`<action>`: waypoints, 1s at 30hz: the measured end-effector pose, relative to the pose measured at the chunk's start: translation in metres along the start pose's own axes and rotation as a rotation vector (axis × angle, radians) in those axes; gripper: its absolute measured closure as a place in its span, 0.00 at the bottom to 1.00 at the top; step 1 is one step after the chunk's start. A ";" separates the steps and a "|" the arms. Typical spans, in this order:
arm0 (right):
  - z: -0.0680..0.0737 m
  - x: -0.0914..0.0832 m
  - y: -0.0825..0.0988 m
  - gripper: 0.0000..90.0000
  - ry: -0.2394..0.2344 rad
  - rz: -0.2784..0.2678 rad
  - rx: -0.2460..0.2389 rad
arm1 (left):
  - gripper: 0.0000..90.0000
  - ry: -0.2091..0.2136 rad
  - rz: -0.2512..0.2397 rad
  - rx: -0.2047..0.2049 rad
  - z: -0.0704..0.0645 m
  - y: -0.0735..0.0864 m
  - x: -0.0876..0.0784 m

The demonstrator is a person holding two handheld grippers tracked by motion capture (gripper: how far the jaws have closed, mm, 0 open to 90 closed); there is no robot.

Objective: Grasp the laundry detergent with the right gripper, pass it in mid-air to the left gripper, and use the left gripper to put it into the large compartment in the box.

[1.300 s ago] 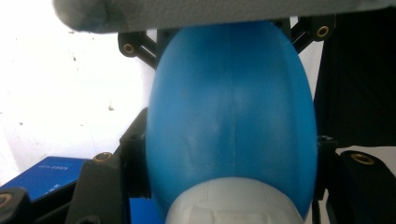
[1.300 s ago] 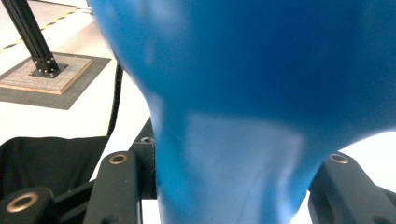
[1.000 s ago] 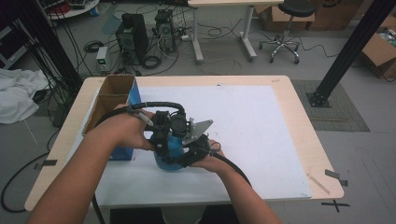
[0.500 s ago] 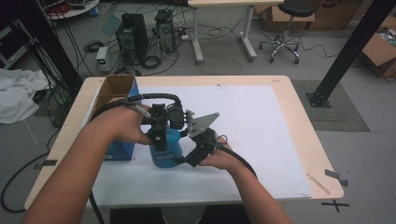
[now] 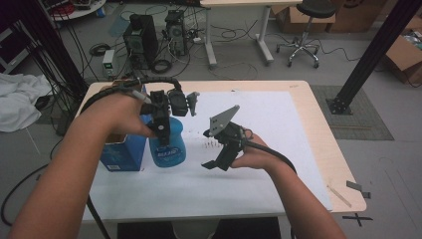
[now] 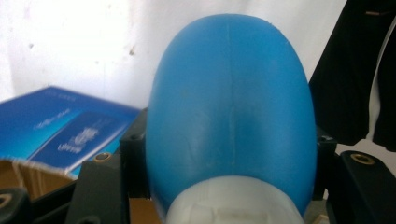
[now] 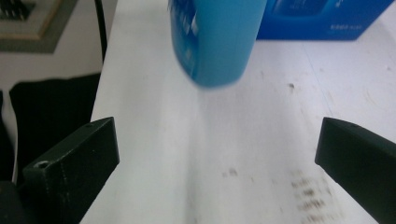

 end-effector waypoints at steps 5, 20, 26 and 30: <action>0.000 -0.012 0.001 0.00 0.005 0.115 0.004 | 0.43 0.006 0.023 -0.087 0.013 0.007 -0.013; 0.005 -0.034 0.015 0.00 -0.029 0.476 0.012 | 0.42 0.046 0.070 -0.569 0.069 0.060 -0.055; 0.005 -0.039 0.015 0.00 -0.028 0.516 0.004 | 0.43 0.034 0.108 -0.734 0.082 0.074 -0.066; 0.004 -0.042 0.015 0.00 -0.027 0.538 0.000 | 0.43 0.048 0.121 -0.867 0.090 0.086 -0.074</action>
Point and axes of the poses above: each handheld gripper's, and its own axes: x roughly forward along the jaws, y roughly out of its underside, z roughly to its left, the point moved 2 cm from there along x, roughly forward along the jaws, and after that the axes turned 9 degrees about -y, right-handed, at the moved point
